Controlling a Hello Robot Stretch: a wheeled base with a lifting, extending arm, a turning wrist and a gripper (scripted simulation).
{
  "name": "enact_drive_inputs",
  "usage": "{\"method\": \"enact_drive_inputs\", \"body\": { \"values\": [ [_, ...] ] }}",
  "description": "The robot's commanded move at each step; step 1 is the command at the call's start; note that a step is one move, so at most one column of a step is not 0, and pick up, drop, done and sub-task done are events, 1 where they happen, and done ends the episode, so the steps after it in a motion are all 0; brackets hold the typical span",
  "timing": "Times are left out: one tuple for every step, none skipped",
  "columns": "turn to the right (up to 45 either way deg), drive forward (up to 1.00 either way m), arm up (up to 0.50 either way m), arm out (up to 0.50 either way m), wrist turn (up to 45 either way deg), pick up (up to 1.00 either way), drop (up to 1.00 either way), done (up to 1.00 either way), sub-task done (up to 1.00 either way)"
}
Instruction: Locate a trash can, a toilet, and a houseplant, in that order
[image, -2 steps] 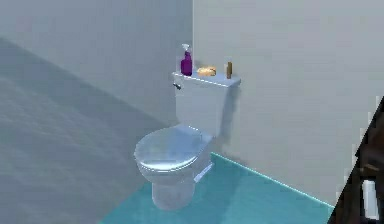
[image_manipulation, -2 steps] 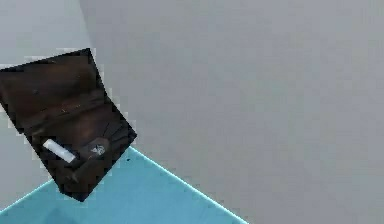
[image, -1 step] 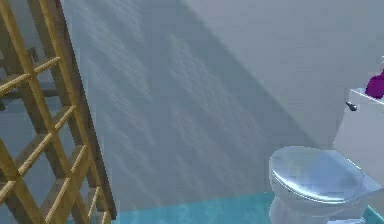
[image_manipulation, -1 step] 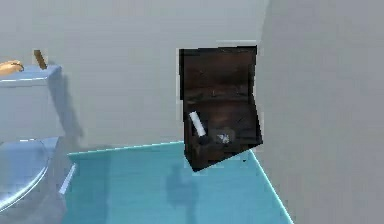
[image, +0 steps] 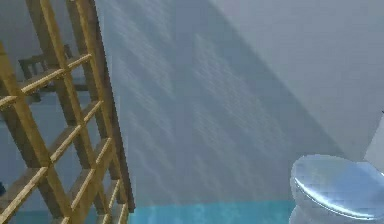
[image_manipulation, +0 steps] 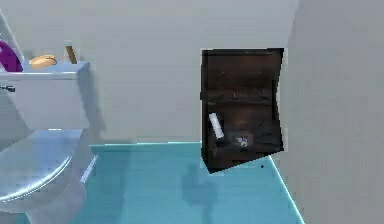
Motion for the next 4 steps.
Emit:
{"method": "enact_drive_inputs", "body": {
  "values": [
    [0.0, 0.45, 0.00, 0.00, 0.0, 0.00, 0.00, 0.00, 0.00],
    [45.0, 0.00, 0.00, 0.00, 0.0, 0.00, 0.00, 0.00, 0.00],
    [15.0, 0.00, 0.00, 0.00, 0.0, 0.00, 0.00, 0.00, 0.00],
    [0.0, 0.00, 0.00, 0.00, 0.0, 0.00, 0.00, 0.00, 1.00]
  ]
}}
